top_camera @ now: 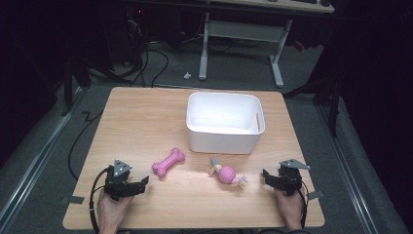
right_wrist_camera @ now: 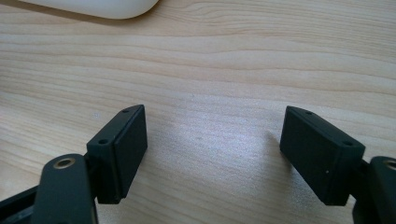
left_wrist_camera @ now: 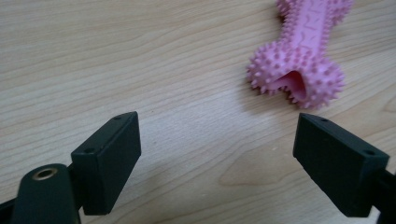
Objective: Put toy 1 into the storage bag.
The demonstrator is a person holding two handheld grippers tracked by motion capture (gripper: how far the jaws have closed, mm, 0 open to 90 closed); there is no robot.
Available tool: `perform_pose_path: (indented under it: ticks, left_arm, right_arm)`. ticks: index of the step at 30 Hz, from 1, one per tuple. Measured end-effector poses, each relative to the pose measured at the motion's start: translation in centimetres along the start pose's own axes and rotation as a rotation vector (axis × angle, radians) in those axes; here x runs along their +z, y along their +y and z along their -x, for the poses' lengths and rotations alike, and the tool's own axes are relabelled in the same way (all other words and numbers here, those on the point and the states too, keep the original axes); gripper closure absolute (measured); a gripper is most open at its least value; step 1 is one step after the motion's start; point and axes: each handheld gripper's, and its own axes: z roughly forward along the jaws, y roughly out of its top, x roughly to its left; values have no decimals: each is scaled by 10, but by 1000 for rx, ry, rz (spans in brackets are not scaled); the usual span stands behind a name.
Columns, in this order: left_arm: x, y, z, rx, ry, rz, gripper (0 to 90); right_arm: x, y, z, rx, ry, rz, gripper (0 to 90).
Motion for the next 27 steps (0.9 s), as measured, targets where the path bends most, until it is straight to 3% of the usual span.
perform_pose_path:
  ticks: [21, 27]
  left_arm:
    - [0, 25, 23, 79, -86, -1, 153]
    - [6, 36, 27, 107, -100, -22, 153]
  right_arm:
    - [0, 0, -1, -2, 3, 1, 233]
    - [0, 0, -1, -3, 5, 1, 233]
